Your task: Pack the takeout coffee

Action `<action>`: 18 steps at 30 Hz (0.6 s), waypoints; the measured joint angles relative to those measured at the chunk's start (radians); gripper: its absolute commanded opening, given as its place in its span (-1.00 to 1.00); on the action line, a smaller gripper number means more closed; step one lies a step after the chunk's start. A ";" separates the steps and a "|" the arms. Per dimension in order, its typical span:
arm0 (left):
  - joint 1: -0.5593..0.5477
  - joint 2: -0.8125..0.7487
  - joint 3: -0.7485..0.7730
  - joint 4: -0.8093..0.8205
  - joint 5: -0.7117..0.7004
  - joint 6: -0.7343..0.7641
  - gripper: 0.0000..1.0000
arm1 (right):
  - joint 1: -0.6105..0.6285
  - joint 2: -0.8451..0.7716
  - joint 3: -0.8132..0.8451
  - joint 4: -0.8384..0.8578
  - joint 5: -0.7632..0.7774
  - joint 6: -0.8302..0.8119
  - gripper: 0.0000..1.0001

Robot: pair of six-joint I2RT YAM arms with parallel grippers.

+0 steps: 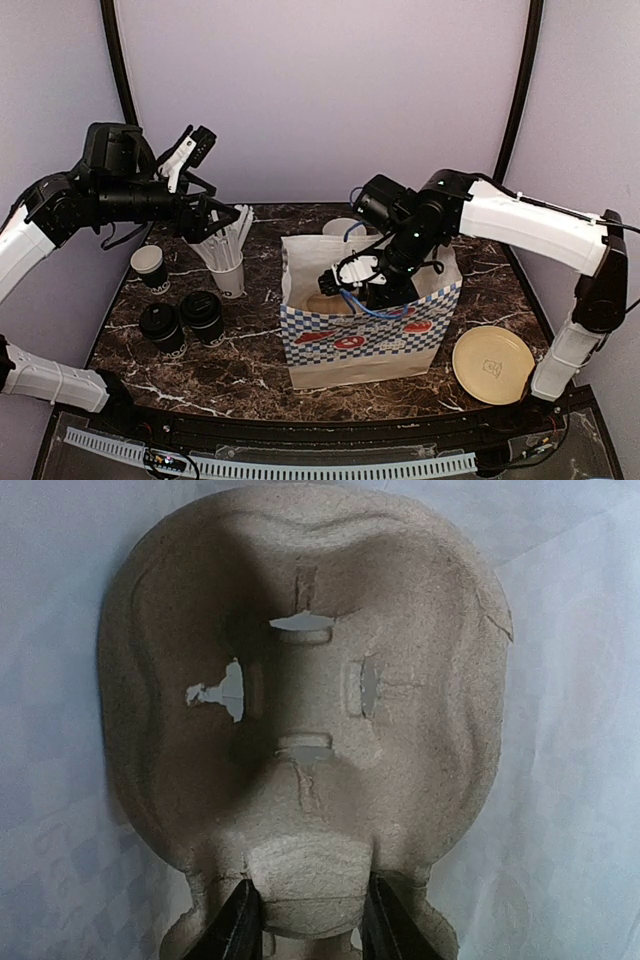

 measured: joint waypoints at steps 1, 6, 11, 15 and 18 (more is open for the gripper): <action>0.000 -0.011 -0.009 -0.001 -0.008 -0.002 0.76 | 0.000 0.009 -0.012 0.012 0.003 0.007 -0.38; 0.000 -0.071 -0.020 -0.001 -0.029 -0.009 0.76 | 0.000 0.050 -0.061 0.069 0.015 0.036 -0.37; 0.000 -0.105 -0.028 0.000 -0.039 -0.015 0.76 | 0.000 0.074 -0.137 0.131 0.024 0.056 -0.37; 0.000 -0.107 -0.034 -0.003 -0.058 -0.022 0.75 | 0.000 0.089 -0.193 0.175 0.037 0.072 -0.34; 0.000 -0.109 -0.040 -0.017 -0.084 -0.031 0.75 | 0.000 0.093 -0.222 0.197 0.039 0.083 -0.20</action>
